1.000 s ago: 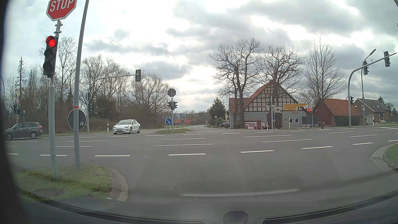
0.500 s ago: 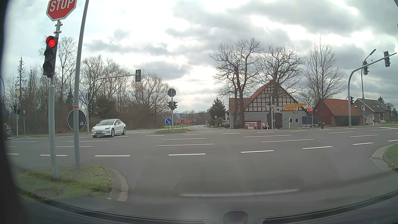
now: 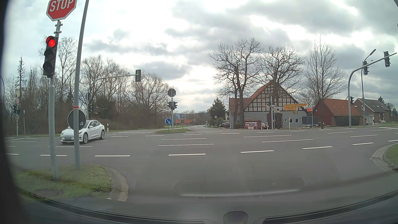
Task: Follow the waypoints while adhering to traffic rules and regulations
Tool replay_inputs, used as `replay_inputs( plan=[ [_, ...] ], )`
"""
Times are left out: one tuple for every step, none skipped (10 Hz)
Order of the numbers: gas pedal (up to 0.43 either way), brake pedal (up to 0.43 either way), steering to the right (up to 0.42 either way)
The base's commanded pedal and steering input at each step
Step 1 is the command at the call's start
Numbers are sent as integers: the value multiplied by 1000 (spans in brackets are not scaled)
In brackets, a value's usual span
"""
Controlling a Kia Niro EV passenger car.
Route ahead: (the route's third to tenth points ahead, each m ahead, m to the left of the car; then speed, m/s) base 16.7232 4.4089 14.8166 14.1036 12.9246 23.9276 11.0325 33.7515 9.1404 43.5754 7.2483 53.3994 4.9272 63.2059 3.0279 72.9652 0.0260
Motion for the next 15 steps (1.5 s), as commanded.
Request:
replay_inputs(
  plan=[
    [0,226,-2],
    [0,226,-2],
    [0,226,-2],
    [0,226,-2],
    [0,226,-2],
    [0,226,-2],
    [0,226,-2],
    [0,226,-2],
    [0,226,-2],
    [0,226,-2],
    [0,226,-2],
    [0,226,-2],
    [0,226,-2],
    [0,226,-2],
    [0,226,-2]
  ],
)
